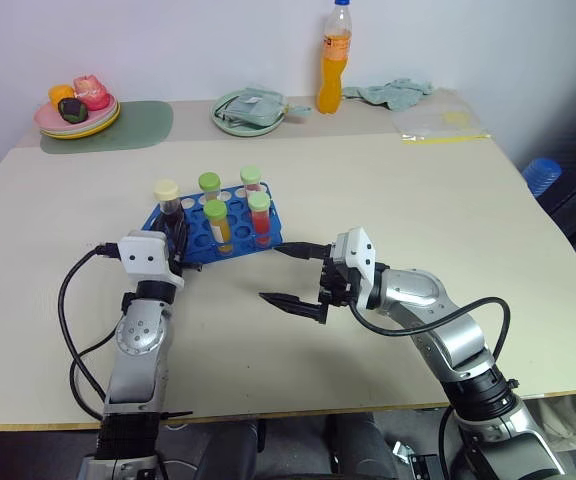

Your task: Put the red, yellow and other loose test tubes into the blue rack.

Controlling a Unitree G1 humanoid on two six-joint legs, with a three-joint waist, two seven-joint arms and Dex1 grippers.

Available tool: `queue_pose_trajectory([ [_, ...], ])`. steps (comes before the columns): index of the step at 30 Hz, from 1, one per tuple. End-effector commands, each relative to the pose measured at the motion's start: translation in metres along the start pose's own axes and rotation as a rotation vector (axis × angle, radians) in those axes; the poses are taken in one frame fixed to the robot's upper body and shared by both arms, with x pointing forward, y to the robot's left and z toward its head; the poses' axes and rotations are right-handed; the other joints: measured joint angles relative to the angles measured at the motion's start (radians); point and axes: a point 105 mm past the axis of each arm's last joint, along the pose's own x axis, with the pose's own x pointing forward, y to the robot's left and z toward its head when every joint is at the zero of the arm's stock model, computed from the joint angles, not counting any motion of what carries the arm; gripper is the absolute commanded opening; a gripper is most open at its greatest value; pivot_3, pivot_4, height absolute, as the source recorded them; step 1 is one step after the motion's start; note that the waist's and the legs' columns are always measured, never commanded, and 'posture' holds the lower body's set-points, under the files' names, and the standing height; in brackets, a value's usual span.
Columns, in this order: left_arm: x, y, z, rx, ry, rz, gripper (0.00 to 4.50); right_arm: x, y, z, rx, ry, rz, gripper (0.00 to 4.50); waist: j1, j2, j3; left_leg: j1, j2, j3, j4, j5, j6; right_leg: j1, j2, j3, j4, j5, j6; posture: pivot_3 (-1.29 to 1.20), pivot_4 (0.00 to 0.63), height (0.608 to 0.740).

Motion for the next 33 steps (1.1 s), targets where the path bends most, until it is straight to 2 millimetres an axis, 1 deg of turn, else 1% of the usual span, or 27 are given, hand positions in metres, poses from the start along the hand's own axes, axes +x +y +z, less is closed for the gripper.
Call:
queue_pose_trajectory([
  [1, -0.004, 0.004, 0.009, -0.014, -0.046, 0.01, 2.75, -0.001, 0.001, 0.014, -0.035, -0.045, 0.002, 4.3, -0.001, 0.0, 0.0, 0.0, 0.0, 0.0, 0.0, 0.0, 0.0, 0.0, 0.0, 0.0, 0.0, 0.0, 0.0, 0.0, 0.15, 0.74],
  [4, -0.011, 0.007, 0.015, -0.035, -0.05, 0.004, 4.22, -0.005, -0.001, 0.019, -0.04, -0.055, -0.004, 4.3, -0.003, 0.0, 0.0, 0.0, 0.0, 0.0, 0.0, 0.0, 0.0, 0.0, 0.0, 0.0, 0.0, 0.0, 0.0, 0.0, 0.15, 0.74],
  [7, -0.025, 0.015, 0.028, -0.075, -0.049, -0.038, 4.22, -0.012, -0.001, 0.029, -0.059, -0.059, -0.003, 4.3, -0.003, 0.0, 0.0, 0.0, 0.0, 0.0, 0.0, 0.0, 0.0, 0.0, 0.0, 0.0, 0.0, 0.0, 0.0, 0.0, 0.15, 0.74],
  [8, -0.028, 0.015, 0.031, -0.077, -0.047, -0.049, 4.22, -0.015, -0.001, 0.031, -0.061, -0.058, -0.004, 4.3, -0.003, 0.0, 0.0, 0.0, 0.001, 0.0, 0.0, 0.0, 0.0, 0.0, 0.0, 0.0, 0.0, 0.0, 0.0, 0.0, 0.15, 0.74],
  [9, -0.035, 0.021, 0.034, -0.073, -0.032, -0.064, 4.22, -0.02, -0.002, 0.035, -0.061, -0.058, -0.012, 4.3, -0.002, 0.0, 0.0, 0.0, 0.001, 0.0, 0.0, 0.0, 0.0, 0.0, 0.0, 0.0, 0.0, 0.0, 0.0, 0.0, 0.15, 0.74],
  [11, -0.048, 0.032, 0.038, -0.076, 0.012, -0.101, 4.22, -0.031, -0.006, 0.042, -0.06, -0.048, -0.036, 4.3, -0.003, 0.0, 0.0, 0.0, 0.001, 0.0, 0.0, 0.0, 0.0, 0.0, 0.0, 0.0, 0.0, 0.0, 0.0, 0.0, 0.15, 0.74],
  [14, -0.066, 0.049, 0.037, -0.01, 0.119, -0.169, 4.22, -0.055, -0.021, 0.044, -0.052, -0.002, -0.126, 4.3, -0.002, 0.001, 0.0, 0.0, 0.001, 0.0, -0.001, -0.001, 0.001, 0.0, 0.0, 0.0, -0.001, 0.0, 0.0, 0.0, 0.15, 0.74],
  [16, -0.076, 0.061, 0.031, 0.046, 0.22, -0.206, 4.22, -0.076, -0.04, 0.041, -0.026, 0.032, -0.23, 4.3, 0.002, 0.001, 0.0, 0.0, 0.001, 0.0, -0.001, -0.001, 0.001, 0.001, 0.0, 0.0, -0.001, -0.001, -0.001, 0.0, 0.15, 0.74],
  [18, -0.088, 0.085, 0.028, 0.069, 0.311, -0.216, 4.22, -0.12, -0.066, 0.027, -0.034, 0.15, -0.384, 4.3, 0.006, 0.0, 0.0, 0.0, 0.001, 0.0, 0.0, -0.001, 0.002, 0.001, 0.0, 0.0, -0.002, -0.001, -0.001, 0.0, 0.15, 0.74],
  [19, -0.09, 0.093, 0.03, 0.071, 0.33, -0.214, 4.22, -0.138, -0.074, 0.022, -0.037, 0.198, -0.433, 4.3, 0.011, 0.0, 0.0, 0.0, 0.001, 0.0, 0.0, -0.001, 0.002, 0.002, -0.001, 0.0, -0.003, -0.002, -0.003, 0.0, 0.15, 0.74],
  [21, -0.091, 0.1, 0.034, 0.073, 0.351, -0.221, 4.22, -0.168, -0.085, 0.015, -0.028, 0.251, -0.501, 4.3, 0.019, 0.001, 0.001, 0.0, 0.001, 0.001, 0.0, -0.002, 0.003, 0.002, -0.001, 0.0, -0.005, -0.002, -0.004, 0.0, 0.15, 0.74],
  [23, -0.092, 0.104, 0.034, 0.071, 0.377, -0.224, 4.22, -0.187, -0.09, 0.01, -0.023, 0.284, -0.528, 4.3, 0.02, 0.001, 0.001, 0.0, 0.001, 0.002, 0.0, -0.002, 0.003, 0.003, -0.001, 0.0, -0.005, -0.002, -0.004, 0.0, 0.15, 0.74],
  [25, -0.095, 0.108, 0.034, 0.073, 0.399, -0.228, 4.22, -0.197, -0.092, 0.007, -0.025, 0.303, -0.536, 4.3, 0.017, 0.001, 0.001, 0.0, 0.002, 0.003, 0.0, -0.002, 0.003, 0.003, -0.001, 0.0, -0.005, -0.002, -0.004, 0.0, 0.15, 0.74],
  [27, -0.096, 0.112, 0.033, 0.079, 0.405, -0.211, 4.22, -0.202, -0.095, 0.005, -0.032, 0.311, -0.545, 4.3, 0.011, 0.002, 0.001, 0.0, 0.003, 0.003, 0.0, -0.002, 0.003, 0.002, -0.001, 0.0, -0.005, -0.002, -0.004, 0.0, 0.15, 0.74],
  [30, -0.097, 0.112, 0.033, 0.079, 0.4, -0.192, 4.22, -0.203, -0.097, 0.002, -0.035, 0.308, -0.546, 4.3, 0.008, 0.002, 0.001, 0.0, 0.006, 0.003, 0.0, -0.002, 0.003, 0.002, -0.001, 0.0, -0.005, -0.002, -0.003, 0.0, 0.15, 0.74],
  [33, -0.096, 0.108, 0.033, 0.074, 0.39, -0.184, 4.22, -0.198, -0.097, -0.003, -0.044, 0.311, -0.528, 4.3, 0.008, 0.002, 0.001, 0.0, 0.006, 0.003, 0.0, -0.002, 0.003, 0.002, -0.001, 0.0, -0.005, -0.002, -0.003, 0.0, 0.15, 0.74],
])
